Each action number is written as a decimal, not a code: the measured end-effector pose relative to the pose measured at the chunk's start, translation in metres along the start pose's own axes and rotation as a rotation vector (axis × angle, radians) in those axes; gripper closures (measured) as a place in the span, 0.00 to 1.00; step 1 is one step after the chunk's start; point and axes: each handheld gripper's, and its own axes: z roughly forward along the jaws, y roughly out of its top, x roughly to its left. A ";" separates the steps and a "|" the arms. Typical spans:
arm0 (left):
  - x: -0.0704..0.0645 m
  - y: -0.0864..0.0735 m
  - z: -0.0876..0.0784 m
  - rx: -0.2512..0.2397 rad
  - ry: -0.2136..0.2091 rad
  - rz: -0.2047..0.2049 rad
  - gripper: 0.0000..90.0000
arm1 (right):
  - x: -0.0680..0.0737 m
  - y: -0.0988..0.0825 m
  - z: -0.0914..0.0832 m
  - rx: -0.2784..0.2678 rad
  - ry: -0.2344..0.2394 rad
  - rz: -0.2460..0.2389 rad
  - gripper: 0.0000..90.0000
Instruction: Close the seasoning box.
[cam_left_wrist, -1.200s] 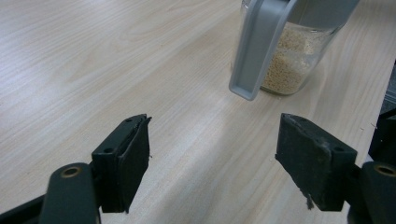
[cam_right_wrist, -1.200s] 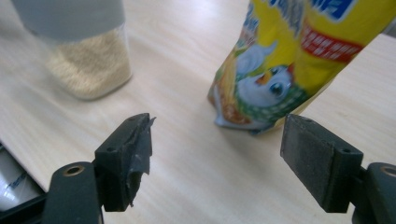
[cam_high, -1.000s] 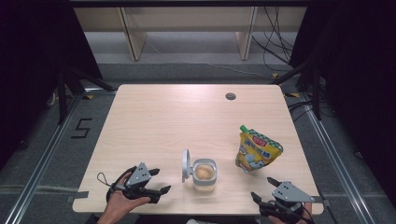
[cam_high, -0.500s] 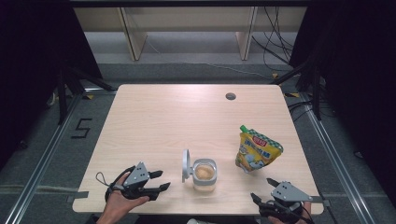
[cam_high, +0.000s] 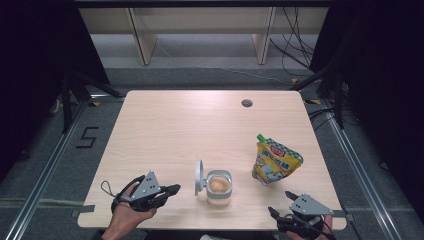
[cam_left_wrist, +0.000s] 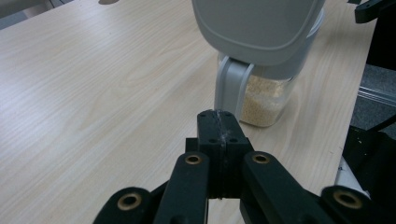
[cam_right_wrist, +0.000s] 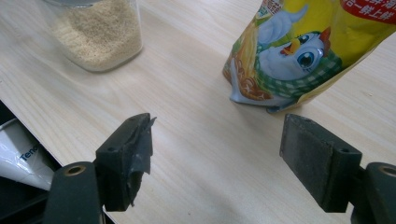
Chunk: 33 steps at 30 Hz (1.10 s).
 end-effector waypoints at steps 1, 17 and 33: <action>0.000 0.001 0.000 -0.001 -0.001 0.003 0.99 | 0.000 0.000 0.000 -0.002 0.007 -0.002 0.29; -0.008 0.033 0.008 -0.013 -0.053 0.030 0.99 | 0.001 0.000 0.001 0.005 0.004 -0.001 0.29; -0.011 0.046 0.020 -0.019 -0.063 0.070 0.99 | 0.001 0.000 0.001 -0.002 0.000 -0.007 0.29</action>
